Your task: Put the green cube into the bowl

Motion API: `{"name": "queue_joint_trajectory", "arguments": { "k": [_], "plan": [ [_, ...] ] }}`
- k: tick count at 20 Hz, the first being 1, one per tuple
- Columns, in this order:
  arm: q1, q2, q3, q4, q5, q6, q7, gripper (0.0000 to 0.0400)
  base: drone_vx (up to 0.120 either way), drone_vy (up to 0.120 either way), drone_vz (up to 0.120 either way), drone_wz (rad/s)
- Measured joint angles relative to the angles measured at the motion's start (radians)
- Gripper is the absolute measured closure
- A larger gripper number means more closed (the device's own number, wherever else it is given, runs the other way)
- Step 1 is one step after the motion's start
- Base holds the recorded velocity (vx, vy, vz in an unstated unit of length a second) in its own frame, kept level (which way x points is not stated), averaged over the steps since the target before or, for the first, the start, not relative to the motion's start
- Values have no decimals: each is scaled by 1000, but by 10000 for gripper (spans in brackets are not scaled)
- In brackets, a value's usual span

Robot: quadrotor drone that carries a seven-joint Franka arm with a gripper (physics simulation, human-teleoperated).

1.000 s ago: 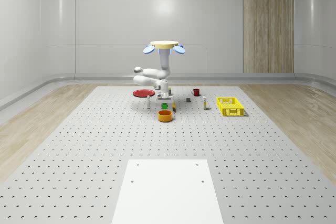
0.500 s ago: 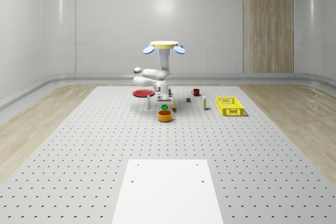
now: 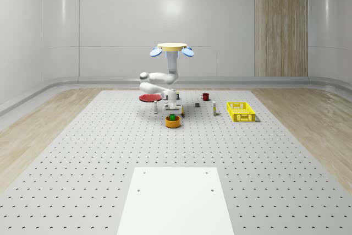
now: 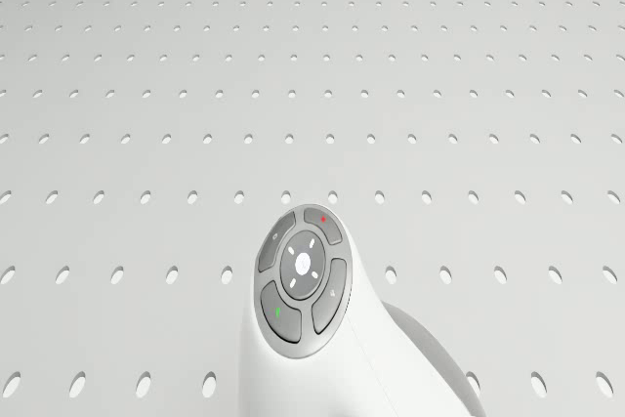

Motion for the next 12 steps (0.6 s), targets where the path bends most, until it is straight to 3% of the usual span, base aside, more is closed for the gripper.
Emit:
{"name": "queue_joint_trajectory", "arguments": {
  "k": [9,12],
  "plan": [
    [-27,29,-68,30,-70,7,24,149,0,0,0,0],
    [-29,37,-79,35,-83,6,26,76,0,0,0,0]
  ]
}}
